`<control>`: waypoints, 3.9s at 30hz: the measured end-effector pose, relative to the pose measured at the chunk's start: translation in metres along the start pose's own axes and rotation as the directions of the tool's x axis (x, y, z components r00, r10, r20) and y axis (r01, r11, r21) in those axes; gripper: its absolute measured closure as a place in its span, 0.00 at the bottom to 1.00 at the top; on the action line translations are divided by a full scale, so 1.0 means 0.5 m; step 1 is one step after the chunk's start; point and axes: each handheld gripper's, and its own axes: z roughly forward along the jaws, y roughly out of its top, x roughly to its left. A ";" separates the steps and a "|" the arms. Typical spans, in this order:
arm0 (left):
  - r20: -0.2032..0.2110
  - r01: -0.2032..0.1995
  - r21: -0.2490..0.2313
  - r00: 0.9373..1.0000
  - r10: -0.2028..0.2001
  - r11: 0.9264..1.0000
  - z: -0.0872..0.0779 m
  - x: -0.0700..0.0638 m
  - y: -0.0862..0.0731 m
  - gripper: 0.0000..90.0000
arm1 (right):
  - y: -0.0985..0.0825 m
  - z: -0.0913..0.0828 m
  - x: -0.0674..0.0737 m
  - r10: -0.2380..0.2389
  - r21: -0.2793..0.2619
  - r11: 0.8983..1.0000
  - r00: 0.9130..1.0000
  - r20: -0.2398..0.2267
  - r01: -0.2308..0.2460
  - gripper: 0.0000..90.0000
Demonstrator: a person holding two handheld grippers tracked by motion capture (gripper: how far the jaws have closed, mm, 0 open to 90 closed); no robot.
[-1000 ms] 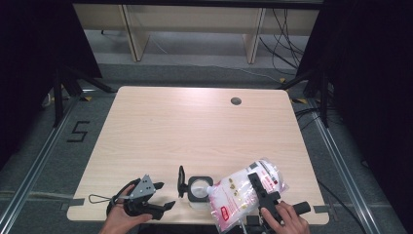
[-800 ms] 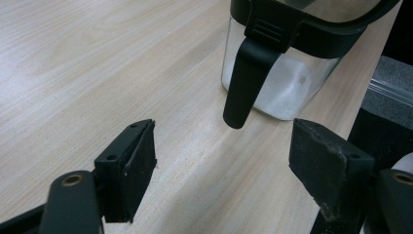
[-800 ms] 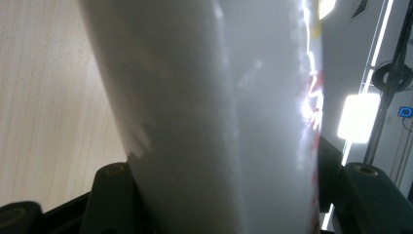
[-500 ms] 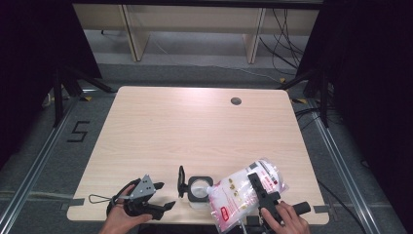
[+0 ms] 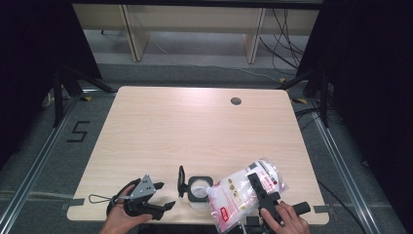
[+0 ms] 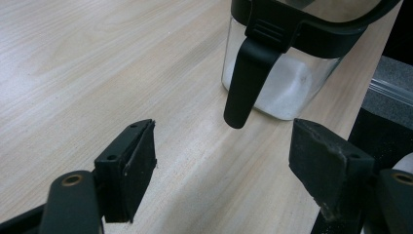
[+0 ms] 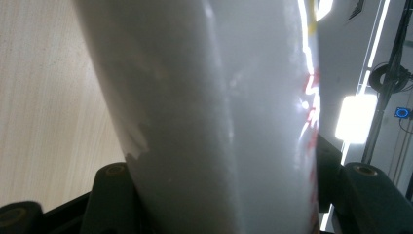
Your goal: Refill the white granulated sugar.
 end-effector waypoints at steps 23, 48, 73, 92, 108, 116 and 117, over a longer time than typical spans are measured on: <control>-0.015 -0.017 0.016 1.000 0.017 1.000 -0.001 0.002 0.000 0.28 | -0.001 0.000 -0.003 0.012 -0.002 1.000 1.000 -0.015 -0.012 0.48; -0.004 -0.021 0.003 1.000 0.021 1.000 0.001 0.002 0.000 0.28 | -0.001 -0.006 -0.002 0.068 0.030 0.997 0.997 -0.032 -0.067 0.48; -0.013 -0.008 0.008 1.000 0.008 1.000 0.000 0.001 0.000 0.28 | 0.003 -0.006 -0.008 0.015 0.017 1.000 1.000 -0.018 -0.015 0.48; -0.015 -0.028 0.023 0.999 0.028 0.999 -0.002 0.004 0.000 0.28 | 0.002 -0.007 -0.004 0.029 0.021 0.999 0.999 -0.018 -0.029 0.48; -0.013 -0.026 0.019 1.000 0.026 0.999 -0.002 0.004 0.001 0.28 | 0.003 -0.007 -0.005 0.034 0.015 0.999 0.999 -0.009 -0.034 0.49; -0.015 -0.024 0.019 1.000 0.024 1.000 -0.001 0.004 0.000 0.28 | 0.002 -0.007 -0.008 0.013 0.006 1.000 1.000 0.003 -0.013 0.49; -0.007 -0.007 0.006 1.000 0.007 1.000 0.000 0.001 0.000 0.28 | 0.003 -0.007 -0.008 0.017 0.008 1.000 1.000 0.004 -0.017 0.49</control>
